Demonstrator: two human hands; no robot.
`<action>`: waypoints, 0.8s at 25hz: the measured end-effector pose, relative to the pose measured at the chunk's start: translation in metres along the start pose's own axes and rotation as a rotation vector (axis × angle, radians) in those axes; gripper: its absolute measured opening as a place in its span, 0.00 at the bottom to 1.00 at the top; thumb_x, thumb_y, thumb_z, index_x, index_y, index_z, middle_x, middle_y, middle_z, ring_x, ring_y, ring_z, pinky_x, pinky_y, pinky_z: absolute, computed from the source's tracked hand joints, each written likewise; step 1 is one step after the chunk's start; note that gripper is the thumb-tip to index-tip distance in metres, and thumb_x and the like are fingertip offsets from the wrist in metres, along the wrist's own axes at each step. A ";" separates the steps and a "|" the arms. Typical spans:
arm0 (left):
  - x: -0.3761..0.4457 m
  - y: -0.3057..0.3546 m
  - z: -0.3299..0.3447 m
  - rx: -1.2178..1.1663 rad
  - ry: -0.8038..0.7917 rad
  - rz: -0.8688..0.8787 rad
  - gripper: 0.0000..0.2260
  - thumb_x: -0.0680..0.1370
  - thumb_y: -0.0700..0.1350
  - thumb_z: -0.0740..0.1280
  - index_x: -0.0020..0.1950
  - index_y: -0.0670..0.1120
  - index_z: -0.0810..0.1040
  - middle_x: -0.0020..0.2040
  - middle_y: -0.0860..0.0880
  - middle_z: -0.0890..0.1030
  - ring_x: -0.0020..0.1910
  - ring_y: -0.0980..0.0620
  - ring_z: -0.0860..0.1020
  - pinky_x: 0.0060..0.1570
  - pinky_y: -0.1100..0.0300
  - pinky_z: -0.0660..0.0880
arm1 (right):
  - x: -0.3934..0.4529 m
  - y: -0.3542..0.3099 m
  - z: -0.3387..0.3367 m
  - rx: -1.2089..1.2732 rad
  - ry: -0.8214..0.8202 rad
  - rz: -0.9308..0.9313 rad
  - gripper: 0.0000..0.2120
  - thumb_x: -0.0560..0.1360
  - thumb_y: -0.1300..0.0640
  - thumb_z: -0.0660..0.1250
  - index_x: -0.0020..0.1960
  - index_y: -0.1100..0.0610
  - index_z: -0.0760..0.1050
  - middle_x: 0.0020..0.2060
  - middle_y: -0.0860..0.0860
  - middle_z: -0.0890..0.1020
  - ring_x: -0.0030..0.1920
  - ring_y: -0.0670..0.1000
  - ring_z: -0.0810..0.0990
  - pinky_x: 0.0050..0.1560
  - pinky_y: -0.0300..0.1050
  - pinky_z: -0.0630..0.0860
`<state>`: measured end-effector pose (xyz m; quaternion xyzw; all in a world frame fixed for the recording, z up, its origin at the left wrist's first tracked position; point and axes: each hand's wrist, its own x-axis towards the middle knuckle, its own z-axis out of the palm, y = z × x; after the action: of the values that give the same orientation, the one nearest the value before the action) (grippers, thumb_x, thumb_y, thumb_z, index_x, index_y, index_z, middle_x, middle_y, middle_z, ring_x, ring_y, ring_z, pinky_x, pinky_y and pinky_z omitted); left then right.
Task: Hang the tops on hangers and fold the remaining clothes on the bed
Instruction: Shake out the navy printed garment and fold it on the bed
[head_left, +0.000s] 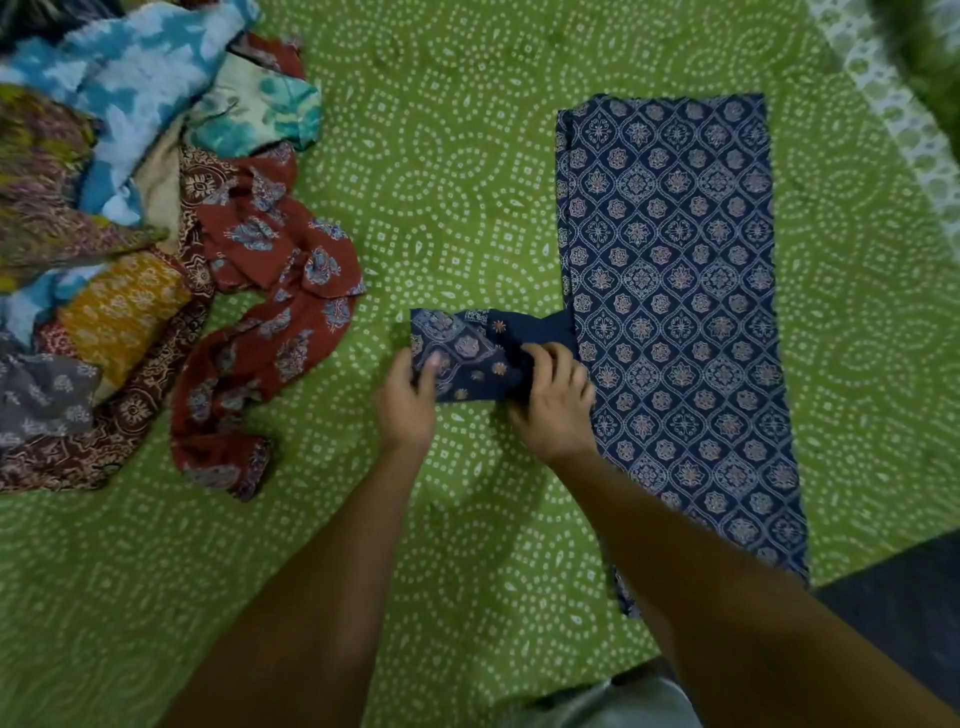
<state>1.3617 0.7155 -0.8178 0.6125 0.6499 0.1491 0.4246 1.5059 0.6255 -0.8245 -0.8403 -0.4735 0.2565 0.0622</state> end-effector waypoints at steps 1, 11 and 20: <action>-0.005 -0.003 -0.006 0.033 0.010 0.022 0.15 0.81 0.50 0.61 0.54 0.38 0.76 0.42 0.44 0.80 0.35 0.55 0.72 0.33 0.62 0.64 | -0.002 -0.001 0.000 -0.004 0.011 0.055 0.34 0.73 0.48 0.67 0.74 0.52 0.56 0.70 0.56 0.60 0.67 0.57 0.60 0.66 0.57 0.60; -0.047 -0.031 -0.026 -0.011 -0.300 -0.337 0.09 0.78 0.39 0.66 0.38 0.38 0.77 0.29 0.47 0.78 0.22 0.60 0.76 0.26 0.65 0.76 | -0.025 0.005 0.019 -0.310 0.066 -0.330 0.18 0.69 0.66 0.63 0.57 0.58 0.66 0.50 0.58 0.75 0.44 0.57 0.78 0.39 0.50 0.77; -0.023 -0.020 0.001 0.513 0.113 -0.281 0.23 0.79 0.53 0.62 0.67 0.39 0.66 0.64 0.38 0.71 0.60 0.41 0.72 0.52 0.50 0.72 | -0.011 0.001 0.010 -0.055 -0.064 -0.331 0.14 0.75 0.54 0.59 0.57 0.59 0.72 0.52 0.56 0.76 0.50 0.55 0.75 0.50 0.50 0.74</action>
<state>1.3461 0.6901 -0.8243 0.5947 0.7673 -0.0464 0.2357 1.4967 0.6145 -0.8294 -0.7438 -0.6139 0.2562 0.0653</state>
